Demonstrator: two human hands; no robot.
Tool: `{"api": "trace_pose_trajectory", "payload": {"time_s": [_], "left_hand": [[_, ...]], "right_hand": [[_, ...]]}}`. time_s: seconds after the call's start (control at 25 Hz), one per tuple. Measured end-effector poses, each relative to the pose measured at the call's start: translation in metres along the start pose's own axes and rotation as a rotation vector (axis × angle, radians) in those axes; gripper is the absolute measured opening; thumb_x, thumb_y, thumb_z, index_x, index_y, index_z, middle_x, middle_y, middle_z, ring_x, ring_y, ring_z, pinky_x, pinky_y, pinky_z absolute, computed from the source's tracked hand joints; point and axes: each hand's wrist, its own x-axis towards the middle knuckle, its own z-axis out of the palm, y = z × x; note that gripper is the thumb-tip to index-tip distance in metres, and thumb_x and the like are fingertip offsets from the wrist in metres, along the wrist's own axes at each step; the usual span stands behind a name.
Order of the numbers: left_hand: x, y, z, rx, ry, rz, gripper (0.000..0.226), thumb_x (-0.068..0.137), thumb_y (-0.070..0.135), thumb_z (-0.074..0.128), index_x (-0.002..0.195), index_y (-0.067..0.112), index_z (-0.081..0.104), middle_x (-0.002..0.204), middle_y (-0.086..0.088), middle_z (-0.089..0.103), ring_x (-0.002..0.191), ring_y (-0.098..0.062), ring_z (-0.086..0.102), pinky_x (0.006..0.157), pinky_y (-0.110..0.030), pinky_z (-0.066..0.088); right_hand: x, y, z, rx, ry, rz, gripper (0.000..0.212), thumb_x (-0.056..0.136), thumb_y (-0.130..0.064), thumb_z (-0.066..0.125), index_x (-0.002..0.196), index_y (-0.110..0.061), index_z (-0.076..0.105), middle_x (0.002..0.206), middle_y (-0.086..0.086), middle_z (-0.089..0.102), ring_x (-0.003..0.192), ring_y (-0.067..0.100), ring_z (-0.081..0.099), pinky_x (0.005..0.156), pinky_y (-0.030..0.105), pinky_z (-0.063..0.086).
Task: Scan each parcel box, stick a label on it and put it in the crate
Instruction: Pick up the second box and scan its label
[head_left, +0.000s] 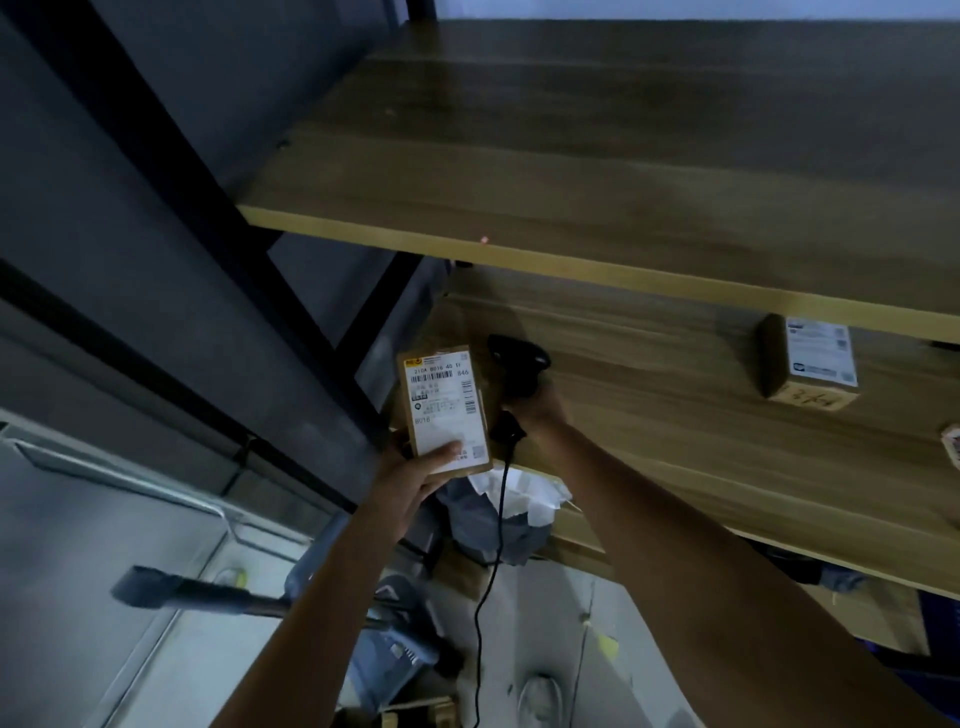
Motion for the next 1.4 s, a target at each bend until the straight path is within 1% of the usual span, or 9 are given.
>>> {"api": "trace_pose_trajectory", "payload": {"time_s": [0.08,0.2,0.4,0.56,0.64,0.84,1.04,1.2,1.4], "left_hand": [[0.002,-0.003,0.000,-0.018,0.001,-0.015,0.034,0.079,-0.004,0.069,0.104,0.018,0.063,0.108,-0.006,0.071,0.100,-0.026,0.067,0.091,-0.043,0.053],[0.008,-0.008,0.008,-0.045,-0.005,-0.042,0.043,0.075,-0.001,0.074,0.114,0.011,0.060,0.113,-0.010,0.070,0.103,-0.028,0.068,0.090,-0.043,0.054],[0.007,-0.018,0.053,-0.021,-0.085,-0.088,0.037,0.077,0.000,0.074,0.109,0.011,0.059,0.109,-0.009,0.070,0.100,-0.027,0.067,0.086,-0.038,0.052],[0.006,-0.037,0.110,0.063,-0.194,-0.113,0.045,0.075,0.001,0.076,0.116,0.006,0.057,0.112,-0.012,0.069,0.101,-0.026,0.068,0.075,-0.033,0.058],[0.001,-0.045,0.137,0.061,-0.287,-0.127,0.037,0.079,-0.007,0.070,0.112,0.006,0.059,0.109,-0.013,0.070,0.091,-0.021,0.072,0.067,-0.028,0.060],[-0.014,-0.070,0.179,0.150,-0.380,-0.138,0.050,0.080,-0.005,0.070,0.124,0.006,0.049,0.109,-0.014,0.067,0.081,-0.015,0.072,0.060,-0.020,0.056],[-0.018,-0.079,0.201,0.278,-0.312,-0.130,0.059,0.079,-0.004,0.071,0.131,0.004,0.044,0.089,-0.010,0.063,0.057,-0.008,0.062,0.045,-0.015,0.046],[-0.022,-0.077,0.208,0.345,-0.266,-0.122,0.063,0.078,-0.005,0.070,0.134,0.003,0.043,0.105,-0.024,0.064,0.085,-0.030,0.068,0.048,-0.020,0.046],[-0.020,-0.081,0.198,0.293,-0.319,-0.109,0.065,0.076,-0.002,0.073,0.133,0.008,0.043,0.098,-0.008,0.066,0.073,-0.014,0.065,0.048,-0.017,0.049]], "right_hand": [[-0.018,0.001,-0.015,0.194,-0.087,0.058,0.031,0.069,-0.021,0.075,0.097,-0.013,0.065,0.088,0.007,0.068,0.082,0.022,0.066,0.074,0.036,0.058],[-0.054,0.006,-0.042,0.503,-0.089,0.134,0.007,0.080,-0.008,0.065,0.085,-0.007,0.060,0.073,0.006,0.058,0.066,0.019,0.056,0.062,0.030,0.047],[-0.113,0.023,-0.103,0.818,-0.010,0.037,0.012,0.086,0.002,0.059,0.085,-0.010,0.058,0.068,0.007,0.063,0.051,0.014,0.061,0.051,0.025,0.047],[-0.171,0.047,-0.151,0.814,0.053,-0.061,0.024,0.091,-0.006,0.061,0.112,-0.016,0.053,0.064,0.005,0.057,0.047,0.014,0.049,0.045,0.027,0.042],[-0.195,0.060,-0.165,0.732,0.101,-0.113,0.023,0.092,-0.006,0.060,0.112,-0.012,0.052,0.057,0.004,0.051,0.045,0.015,0.047,0.045,0.029,0.042],[-0.226,0.079,-0.169,0.572,0.245,-0.208,0.017,0.089,-0.008,0.065,0.101,-0.013,0.054,0.065,0.003,0.055,0.055,0.015,0.052,0.051,0.032,0.043],[-0.232,0.083,-0.161,0.605,0.258,-0.163,0.022,0.088,-0.003,0.064,0.106,-0.005,0.052,0.059,0.001,0.052,0.047,0.011,0.047,0.046,0.029,0.038],[-0.235,0.082,-0.159,0.602,0.252,-0.149,0.022,0.087,-0.003,0.064,0.105,-0.009,0.053,0.059,0.001,0.055,0.046,0.010,0.051,0.047,0.028,0.041],[-0.237,0.080,-0.158,0.567,0.254,-0.157,0.018,0.088,-0.006,0.064,0.101,-0.010,0.052,0.060,0.005,0.055,0.046,0.011,0.050,0.046,0.027,0.040]]}}
